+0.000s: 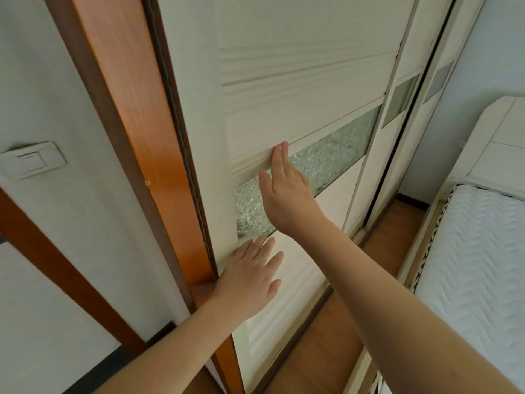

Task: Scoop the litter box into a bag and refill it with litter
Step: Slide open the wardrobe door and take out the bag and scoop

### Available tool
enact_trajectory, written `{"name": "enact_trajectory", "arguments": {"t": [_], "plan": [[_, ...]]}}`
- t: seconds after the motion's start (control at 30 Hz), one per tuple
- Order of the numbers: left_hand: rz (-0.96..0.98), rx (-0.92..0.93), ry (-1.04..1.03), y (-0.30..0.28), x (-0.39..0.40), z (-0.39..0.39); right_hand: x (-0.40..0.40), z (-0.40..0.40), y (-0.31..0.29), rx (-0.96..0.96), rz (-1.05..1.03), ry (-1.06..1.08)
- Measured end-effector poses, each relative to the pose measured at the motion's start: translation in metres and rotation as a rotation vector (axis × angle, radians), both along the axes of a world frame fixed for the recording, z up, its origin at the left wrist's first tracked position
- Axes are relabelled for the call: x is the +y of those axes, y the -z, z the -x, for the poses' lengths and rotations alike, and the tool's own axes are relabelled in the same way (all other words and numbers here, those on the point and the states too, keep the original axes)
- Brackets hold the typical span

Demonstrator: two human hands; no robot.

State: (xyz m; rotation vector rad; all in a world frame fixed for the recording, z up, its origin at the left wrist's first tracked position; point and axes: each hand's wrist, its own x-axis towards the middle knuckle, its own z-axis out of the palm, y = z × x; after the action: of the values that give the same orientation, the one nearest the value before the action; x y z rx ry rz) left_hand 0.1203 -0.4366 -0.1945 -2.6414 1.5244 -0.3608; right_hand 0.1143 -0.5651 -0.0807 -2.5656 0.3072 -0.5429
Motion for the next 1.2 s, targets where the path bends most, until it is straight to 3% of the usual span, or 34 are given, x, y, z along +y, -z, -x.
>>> {"name": "enact_trajectory", "arguments": {"t": [0.43, 0.53, 0.67, 0.8, 1.2], "plan": [[0.032, -0.2, -0.192, 0.016, 0.012, 0.021, -0.023, -0.005, -0.007, 0.008, -0.061, -0.064], [0.063, -0.217, -0.264, 0.019, 0.02, 0.031, 0.0, 0.005, -0.02, -0.112, -0.1, -0.122], [0.134, -0.2, -0.344, 0.023, 0.024, 0.04, 0.034, 0.015, -0.028, -0.316, 0.086, -0.212], [0.118, -0.212, -0.301, 0.024, 0.021, 0.04, 0.047, 0.004, -0.023, -0.331, 0.274, -0.059], [0.031, -0.219, -0.218, 0.032, -0.002, 0.025, 0.017, -0.009, -0.017, -0.378, 0.373, 0.034]]}}
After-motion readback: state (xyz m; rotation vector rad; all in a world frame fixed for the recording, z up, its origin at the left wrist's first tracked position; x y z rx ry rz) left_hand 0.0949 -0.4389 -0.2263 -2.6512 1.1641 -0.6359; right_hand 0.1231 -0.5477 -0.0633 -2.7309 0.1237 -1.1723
